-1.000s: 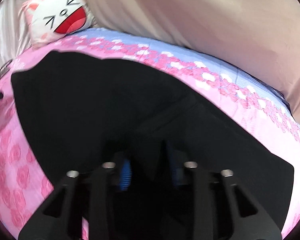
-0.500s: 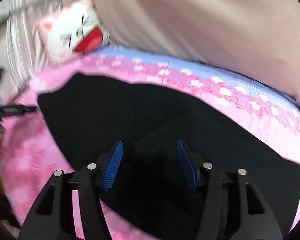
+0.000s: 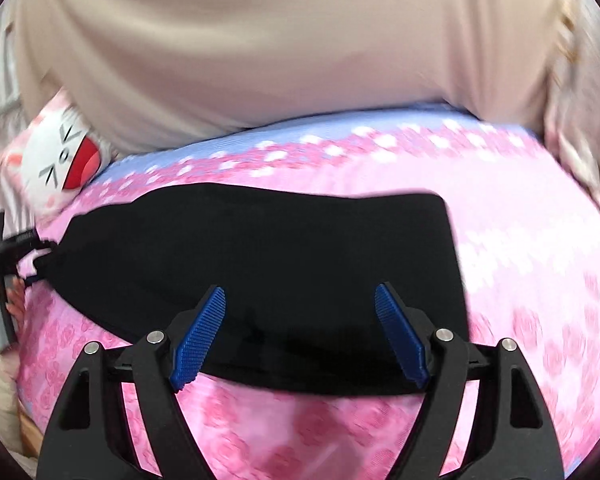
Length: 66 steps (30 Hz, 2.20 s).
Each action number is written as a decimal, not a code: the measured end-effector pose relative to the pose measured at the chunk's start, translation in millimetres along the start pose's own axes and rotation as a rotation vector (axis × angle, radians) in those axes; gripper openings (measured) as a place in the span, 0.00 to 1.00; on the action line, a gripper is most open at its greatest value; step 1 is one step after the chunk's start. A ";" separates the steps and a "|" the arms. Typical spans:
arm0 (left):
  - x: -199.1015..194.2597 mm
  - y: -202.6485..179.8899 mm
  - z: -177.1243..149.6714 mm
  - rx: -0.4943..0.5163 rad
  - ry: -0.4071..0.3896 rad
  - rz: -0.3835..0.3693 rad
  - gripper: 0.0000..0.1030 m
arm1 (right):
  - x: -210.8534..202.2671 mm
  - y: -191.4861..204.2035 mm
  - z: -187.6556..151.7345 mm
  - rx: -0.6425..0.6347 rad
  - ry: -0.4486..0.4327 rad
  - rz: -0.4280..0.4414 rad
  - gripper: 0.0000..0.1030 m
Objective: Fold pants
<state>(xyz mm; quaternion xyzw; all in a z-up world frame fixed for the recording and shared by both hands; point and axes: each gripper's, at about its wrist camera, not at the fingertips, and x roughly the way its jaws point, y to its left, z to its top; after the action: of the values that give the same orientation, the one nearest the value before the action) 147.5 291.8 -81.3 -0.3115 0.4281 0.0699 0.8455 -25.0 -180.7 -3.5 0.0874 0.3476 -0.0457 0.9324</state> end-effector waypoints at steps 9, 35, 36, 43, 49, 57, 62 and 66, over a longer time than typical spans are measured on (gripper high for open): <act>7.0 -21.7 4.6 0.068 -0.043 0.056 0.15 | 3.6 -27.3 -9.1 0.075 -0.026 0.050 0.74; -49.7 -383.2 -278.5 0.940 0.065 -0.312 0.14 | -75.3 -192.1 -31.5 0.380 -0.185 -0.033 0.81; -45.3 -385.1 -290.3 0.952 0.093 -0.304 0.14 | -76.3 -195.2 -32.2 0.381 -0.186 -0.028 0.81; -37.5 -383.3 -333.4 1.008 0.070 -0.201 0.24 | -68.5 -197.5 -30.8 0.369 -0.156 0.030 0.81; -114.6 -360.9 -286.2 0.837 -0.070 -0.448 0.66 | -70.0 -189.3 -28.6 0.339 -0.153 0.010 0.81; -148.1 -320.1 -211.4 0.767 -0.276 -0.310 0.75 | -63.8 -128.1 6.7 0.246 -0.093 0.220 0.81; -82.8 -255.4 -165.3 0.611 -0.115 -0.123 0.74 | -47.5 -65.7 25.1 0.087 -0.066 0.214 0.81; -43.6 -210.9 -151.4 0.531 -0.026 -0.026 0.74 | -38.7 -1.9 29.1 -0.102 -0.044 0.227 0.50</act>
<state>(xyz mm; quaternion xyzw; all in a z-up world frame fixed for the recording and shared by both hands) 98.5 41.6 -15.9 -0.0831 0.4166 -0.0517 0.9038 -35.8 -187.4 43.3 0.0775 0.3167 0.0760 0.9423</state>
